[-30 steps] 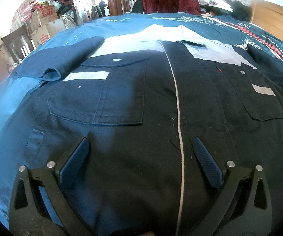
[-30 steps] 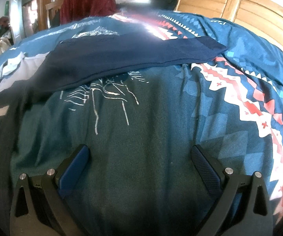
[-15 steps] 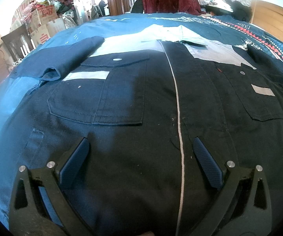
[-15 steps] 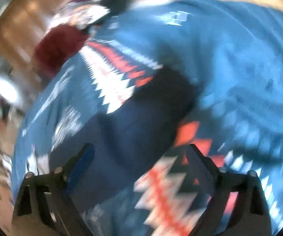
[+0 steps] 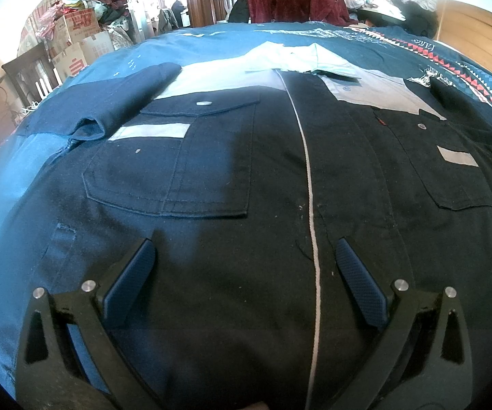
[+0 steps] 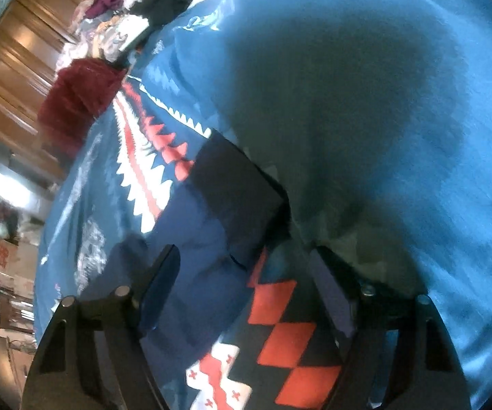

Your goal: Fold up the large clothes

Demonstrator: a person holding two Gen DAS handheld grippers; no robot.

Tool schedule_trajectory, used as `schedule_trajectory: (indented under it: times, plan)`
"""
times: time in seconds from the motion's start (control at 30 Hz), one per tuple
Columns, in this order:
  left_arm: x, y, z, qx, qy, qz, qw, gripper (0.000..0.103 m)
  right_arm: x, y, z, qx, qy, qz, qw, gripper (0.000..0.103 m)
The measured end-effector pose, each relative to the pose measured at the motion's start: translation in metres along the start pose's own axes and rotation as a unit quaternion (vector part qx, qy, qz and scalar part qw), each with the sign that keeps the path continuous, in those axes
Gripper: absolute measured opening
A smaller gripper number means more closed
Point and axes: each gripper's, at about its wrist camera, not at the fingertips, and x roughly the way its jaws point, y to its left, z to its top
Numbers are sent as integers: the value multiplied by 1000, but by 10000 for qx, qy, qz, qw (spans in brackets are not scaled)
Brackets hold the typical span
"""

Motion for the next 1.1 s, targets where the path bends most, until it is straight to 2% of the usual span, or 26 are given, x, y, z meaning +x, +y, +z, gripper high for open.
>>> schedule_trajectory:
  times: [0.07, 0.2, 0.3, 0.37, 0.4, 0.43, 0.53, 0.67, 0.73, 0.8, 0.9, 0.97, 1.03, 1.1]
  plan:
    - [0, 1, 0, 3, -1, 6, 10000, 103, -1, 5, 5, -96, -114, 256, 9996, 79]
    - [0, 1, -1, 2, 3, 3, 10000, 103, 12, 11, 12, -218, -18, 210, 9995, 76]
    - [0, 1, 0, 2, 10, 9, 10000, 103, 26, 12, 10, -254, 77, 169, 9995, 64]
    - [0, 2, -1, -5, 29, 6, 10000, 103, 29, 16, 7, -389, 49, 120, 9992, 38]
    - [0, 3, -1, -10, 44, 1, 10000, 103, 27, 20, 5, -458, 19, 121, 9989, 32]
    - [0, 3, -1, -13, 52, -3, 10000, 103, 24, 23, 4, -526, -42, 133, 9985, 18]
    - [2, 5, 2, -26, 159, -85, 9998, 103, -5, 48, -7, -758, -356, 560, 9949, 16]
    - [-3, 10, 9, 26, 278, -152, 9995, 103, -51, 128, -53, -1494, -512, 1438, 9769, 14]
    - [-14, 12, 13, 79, 155, -136, 9998, 103, -63, 171, -82, -1838, -436, 1831, 9648, 14]
    - [-34, 29, 21, -81, -71, -213, 9997, 103, -70, 222, -116, -2188, -263, 2255, 9490, 14]
    - [-63, 54, 33, -317, -433, -190, 9984, 103, -65, 300, -167, -2587, 110, 2805, 9243, 14]
    - [-88, 83, 44, -592, -757, -124, 9953, 103, -53, 349, -200, -2844, 352, 3022, 9092, 14]
    - [-104, 107, 52, -788, -995, 2, 9919, 103, -35, 393, -229, -2970, 574, 3161, 8992, 14]
    - [-123, 142, 61, -996, -1258, 233, 9868, 103, -16, 427, -252, -3010, 717, 3231, 8943, 14]
